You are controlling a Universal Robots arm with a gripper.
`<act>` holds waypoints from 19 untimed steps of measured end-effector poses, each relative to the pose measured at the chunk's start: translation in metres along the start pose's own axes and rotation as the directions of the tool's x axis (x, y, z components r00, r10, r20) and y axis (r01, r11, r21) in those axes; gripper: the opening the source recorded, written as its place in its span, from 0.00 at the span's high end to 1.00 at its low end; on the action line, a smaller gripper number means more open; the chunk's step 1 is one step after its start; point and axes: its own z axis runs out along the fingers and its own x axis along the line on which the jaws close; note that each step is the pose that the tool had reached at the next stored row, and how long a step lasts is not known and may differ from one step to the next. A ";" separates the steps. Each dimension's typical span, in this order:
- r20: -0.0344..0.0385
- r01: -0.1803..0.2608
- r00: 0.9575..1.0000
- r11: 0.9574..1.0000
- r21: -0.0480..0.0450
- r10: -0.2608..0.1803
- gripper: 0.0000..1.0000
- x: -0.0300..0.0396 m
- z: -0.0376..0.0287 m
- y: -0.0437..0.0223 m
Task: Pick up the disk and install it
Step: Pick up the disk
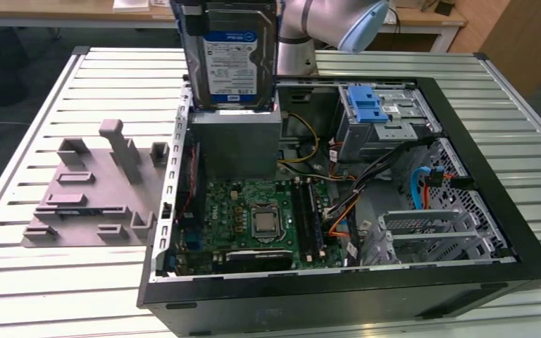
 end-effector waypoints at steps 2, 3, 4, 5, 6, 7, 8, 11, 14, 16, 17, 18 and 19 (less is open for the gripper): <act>0.000 0.000 1.000 1.000 0.000 0.000 0.64 -0.0003 0.0001 -0.0091; 0.000 0.000 1.000 1.000 0.000 0.000 0.64 -0.0005 0.0001 -0.0136; 0.000 0.000 1.000 1.000 0.000 0.000 0.64 -0.0006 0.0002 -0.0179; 0.000 0.000 1.000 1.000 0.000 0.000 0.64 -0.0008 0.0002 -0.0224; 0.000 0.000 1.000 1.000 0.000 0.000 0.64 -0.0010 0.0003 -0.0267; 0.000 0.000 1.000 1.000 0.000 0.000 0.64 -0.0011 0.0004 -0.0310; 0.000 0.000 1.000 1.000 0.000 0.000 0.64 -0.0012 0.0005 -0.0354; 0.000 0.000 1.000 1.000 0.000 0.000 0.64 -0.0011 0.0007 -0.0453; 0.000 0.000 1.000 1.000 0.000 0.000 0.64 0.0022 0.0012 -0.0483; 0.000 0.000 1.000 1.000 0.000 0.000 0.64 0.0075 0.0019 -0.0490; 0.000 0.000 1.000 1.000 0.000 0.000 0.64 0.0108 0.0024 -0.0493; 0.000 0.000 1.000 1.000 0.000 0.000 0.64 0.0141 0.0030 -0.0496; 0.000 0.000 1.000 1.000 0.000 0.000 0.64 0.0166 0.0033 -0.0499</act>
